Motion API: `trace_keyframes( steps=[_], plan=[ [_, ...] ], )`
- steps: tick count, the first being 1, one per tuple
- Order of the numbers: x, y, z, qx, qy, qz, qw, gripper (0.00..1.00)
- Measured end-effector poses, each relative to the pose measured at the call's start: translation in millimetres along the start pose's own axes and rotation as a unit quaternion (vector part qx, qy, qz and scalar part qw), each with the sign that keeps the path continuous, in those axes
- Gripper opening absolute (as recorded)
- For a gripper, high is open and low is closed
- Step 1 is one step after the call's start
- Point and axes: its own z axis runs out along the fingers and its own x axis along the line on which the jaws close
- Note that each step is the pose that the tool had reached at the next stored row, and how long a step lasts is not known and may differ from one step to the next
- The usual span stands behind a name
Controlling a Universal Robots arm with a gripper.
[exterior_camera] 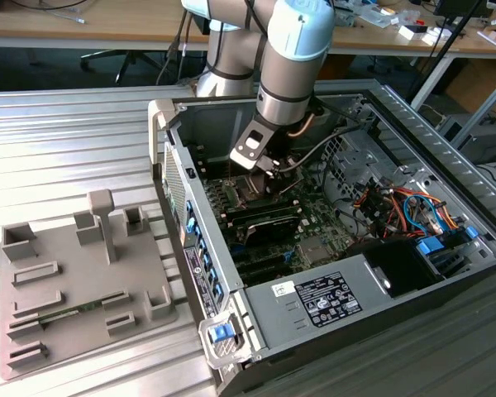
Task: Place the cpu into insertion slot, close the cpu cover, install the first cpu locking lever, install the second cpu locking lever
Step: 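Place the cpu into insertion slot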
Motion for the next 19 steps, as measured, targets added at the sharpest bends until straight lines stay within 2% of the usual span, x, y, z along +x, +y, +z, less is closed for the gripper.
trace_keyframes(
  steps=[3,19],
  plan=[
    [0.0,-0.3,2.7,0.0,0.0,0.0,1.0,0.55],
    [-0.1,-0.6,7.0,0.0,0.0,0.0,1.0,0.55]
  ],
)
